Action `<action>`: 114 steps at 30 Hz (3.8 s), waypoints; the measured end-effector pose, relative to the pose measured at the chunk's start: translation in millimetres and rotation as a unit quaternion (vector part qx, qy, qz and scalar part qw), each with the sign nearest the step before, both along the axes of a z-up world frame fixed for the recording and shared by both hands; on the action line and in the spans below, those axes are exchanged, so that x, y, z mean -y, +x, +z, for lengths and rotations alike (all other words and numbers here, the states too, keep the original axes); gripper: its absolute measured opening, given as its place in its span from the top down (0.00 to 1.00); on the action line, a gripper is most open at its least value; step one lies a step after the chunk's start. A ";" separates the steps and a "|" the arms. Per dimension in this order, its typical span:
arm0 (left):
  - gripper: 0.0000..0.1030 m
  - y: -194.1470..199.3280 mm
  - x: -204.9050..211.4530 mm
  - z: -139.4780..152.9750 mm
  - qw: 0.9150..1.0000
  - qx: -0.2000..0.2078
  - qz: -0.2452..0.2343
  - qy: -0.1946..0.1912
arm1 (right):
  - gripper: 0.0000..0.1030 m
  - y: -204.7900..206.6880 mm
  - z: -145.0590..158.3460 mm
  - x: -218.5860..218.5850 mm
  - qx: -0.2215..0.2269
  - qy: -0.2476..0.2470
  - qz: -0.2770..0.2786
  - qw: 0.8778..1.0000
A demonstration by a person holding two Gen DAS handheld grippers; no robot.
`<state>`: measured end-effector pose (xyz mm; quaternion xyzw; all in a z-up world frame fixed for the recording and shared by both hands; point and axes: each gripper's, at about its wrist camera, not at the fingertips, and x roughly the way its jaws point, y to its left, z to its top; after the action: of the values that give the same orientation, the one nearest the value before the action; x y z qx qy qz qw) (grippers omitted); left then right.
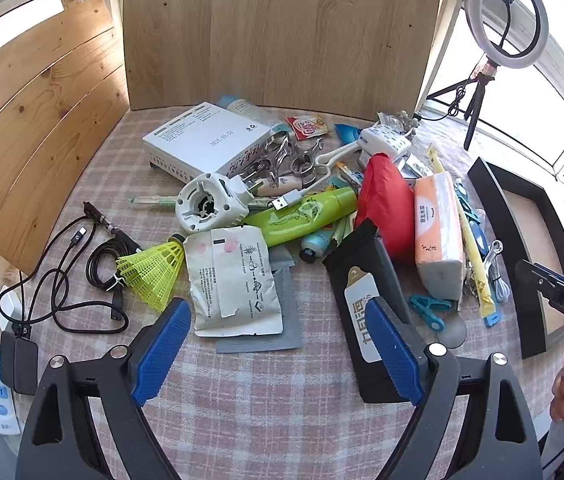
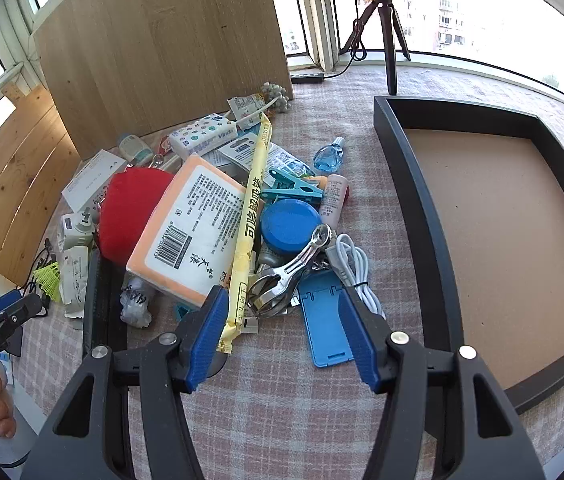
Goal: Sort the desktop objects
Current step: 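Grasp the yellow snack stick with the right gripper while the left grasps the red pouch, then carry both items into the black tray and open both grippers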
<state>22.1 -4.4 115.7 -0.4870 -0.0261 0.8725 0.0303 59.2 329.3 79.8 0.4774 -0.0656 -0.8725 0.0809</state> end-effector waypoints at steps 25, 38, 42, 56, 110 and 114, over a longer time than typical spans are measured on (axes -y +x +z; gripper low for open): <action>0.38 -127.2 -64.9 -4.7 0.996 0.067 -0.065 0.003 | 0.63 -147.3 -5.3 16.2 0.115 -0.046 0.059 0.990; 0.52 -139.7 -79.4 -31.3 0.990 0.100 -0.099 0.003 | 0.71 -181.0 -40.7 38.0 0.158 -0.064 0.073 0.983; 0.71 -139.8 -83.7 -31.1 0.989 0.100 -0.108 0.015 | 0.85 -177.8 -47.8 41.3 0.164 -0.069 0.076 0.981; 0.97 -122.6 -75.4 5.1 0.994 0.046 -0.084 0.059 | 0.89 -154.0 -13.4 11.3 0.106 -0.126 0.047 0.985; 0.46 -32.4 -302.4 92.8 0.944 -0.013 -0.314 0.104 | 0.39 -15.4 46.5 -276.2 -0.001 -0.076 -0.232 0.970; 0.46 -55.1 -255.2 77.0 0.961 -0.005 -0.261 0.090 | 0.39 -26.7 42.8 -241.4 0.006 -0.084 -0.194 0.978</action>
<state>-33.0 250.8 192.7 -0.4676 0.0235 0.8309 0.3005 32.5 570.7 122.6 0.4525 -0.2300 -0.8601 -0.0503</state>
